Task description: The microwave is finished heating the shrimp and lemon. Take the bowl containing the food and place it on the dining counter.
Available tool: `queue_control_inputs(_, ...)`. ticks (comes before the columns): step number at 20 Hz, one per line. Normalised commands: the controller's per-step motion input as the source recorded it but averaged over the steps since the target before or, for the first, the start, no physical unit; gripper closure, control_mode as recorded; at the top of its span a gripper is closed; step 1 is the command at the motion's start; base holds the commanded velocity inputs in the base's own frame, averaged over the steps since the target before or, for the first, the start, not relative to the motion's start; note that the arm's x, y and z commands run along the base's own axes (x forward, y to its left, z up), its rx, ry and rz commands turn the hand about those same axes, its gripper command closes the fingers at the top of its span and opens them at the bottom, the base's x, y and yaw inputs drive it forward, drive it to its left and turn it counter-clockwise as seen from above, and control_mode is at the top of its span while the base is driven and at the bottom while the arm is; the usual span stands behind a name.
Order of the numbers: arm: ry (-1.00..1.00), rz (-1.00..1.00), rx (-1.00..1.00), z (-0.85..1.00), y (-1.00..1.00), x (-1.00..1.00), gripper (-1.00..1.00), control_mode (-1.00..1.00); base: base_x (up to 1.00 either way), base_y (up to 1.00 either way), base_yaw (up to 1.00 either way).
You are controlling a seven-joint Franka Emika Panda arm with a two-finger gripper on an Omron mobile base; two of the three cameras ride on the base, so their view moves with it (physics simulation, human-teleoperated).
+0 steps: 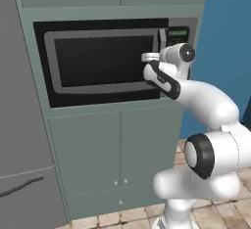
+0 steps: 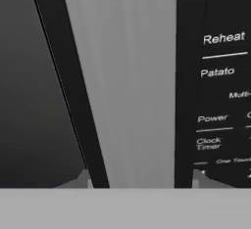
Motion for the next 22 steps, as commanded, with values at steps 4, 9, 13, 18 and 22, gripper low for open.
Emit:
queue_control_inputs(4, 0.0, 0.0, 0.0, 0.11, 0.0, -0.7, 1.0, -1.0, 0.0, 0.0, 0.0)
queue_control_inputs(9, 0.0, 0.0, 0.0, 0.21, 0.02, -0.95, 1.0, -1.0, 0.0, 0.0, 0.0)
queue_control_inputs(13, 0.0, -0.01, 0.0, 0.37, 0.15, -1.0, 1.0, -1.0, 0.0, 0.0, 0.0)
queue_control_inputs(18, 0.0, -0.03, -0.03, 0.38, 0.36, -1.0, 1.0, -1.0, 0.0, 0.0, 0.0)
queue_control_inputs(22, -0.02, -0.07, -0.11, 0.33, 0.57, -1.0, 1.0, -1.0, 0.0, 0.0, 0.0)
